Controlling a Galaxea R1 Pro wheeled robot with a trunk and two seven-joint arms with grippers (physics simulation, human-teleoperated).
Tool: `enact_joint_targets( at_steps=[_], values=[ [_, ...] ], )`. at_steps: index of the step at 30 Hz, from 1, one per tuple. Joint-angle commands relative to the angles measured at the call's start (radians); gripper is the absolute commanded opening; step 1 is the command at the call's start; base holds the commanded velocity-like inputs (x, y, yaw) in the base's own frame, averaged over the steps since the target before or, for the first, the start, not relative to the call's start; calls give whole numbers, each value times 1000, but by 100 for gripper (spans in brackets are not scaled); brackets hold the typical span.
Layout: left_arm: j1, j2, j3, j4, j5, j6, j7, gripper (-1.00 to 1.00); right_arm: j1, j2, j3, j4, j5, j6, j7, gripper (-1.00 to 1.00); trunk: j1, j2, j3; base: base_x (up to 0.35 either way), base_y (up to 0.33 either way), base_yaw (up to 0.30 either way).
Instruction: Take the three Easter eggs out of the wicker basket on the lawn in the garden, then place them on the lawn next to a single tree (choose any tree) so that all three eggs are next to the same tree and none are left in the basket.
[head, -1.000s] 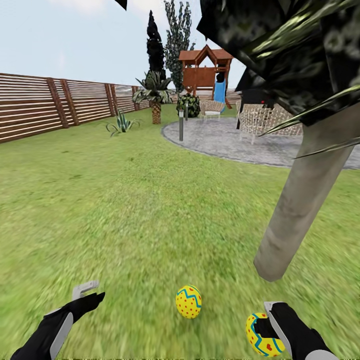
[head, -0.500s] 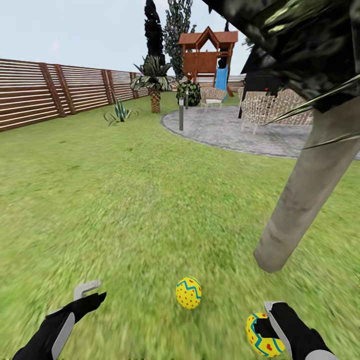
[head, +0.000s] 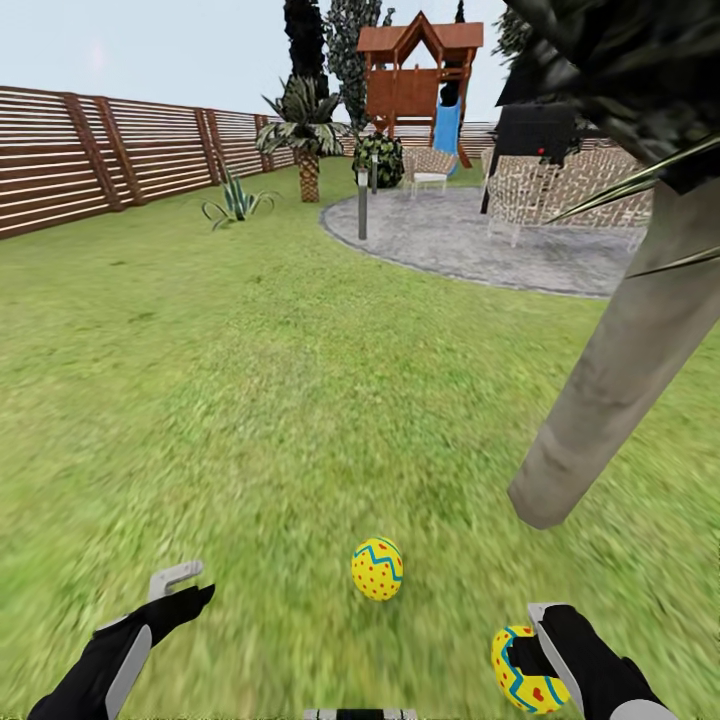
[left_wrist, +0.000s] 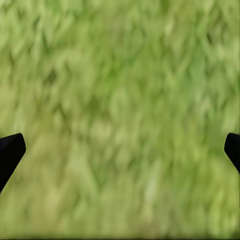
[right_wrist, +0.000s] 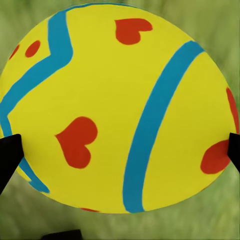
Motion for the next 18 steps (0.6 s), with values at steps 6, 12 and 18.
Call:
enact_joint_targets(
  at_steps=[6, 12, 18],
  values=[
    [0, -1, 3, 0, 4, 7, -4, 100, 0, -1, 0, -1, -2, 5, -3, -100, 2, -2, -24, 0, 0, 0],
    [0, -1, 3, 1, 4, 7, -4, 100, 0, -1, -1, -1, -2, 5, -3, -100, 5, -3, -47, 0, 0, 0],
    [-1, -5, 3, 2, 4, 7, -4, 100, 0, -1, -1, -1, -2, 5, -3, -100, 8, -5, -71, 0, 0, 0]
  ],
)
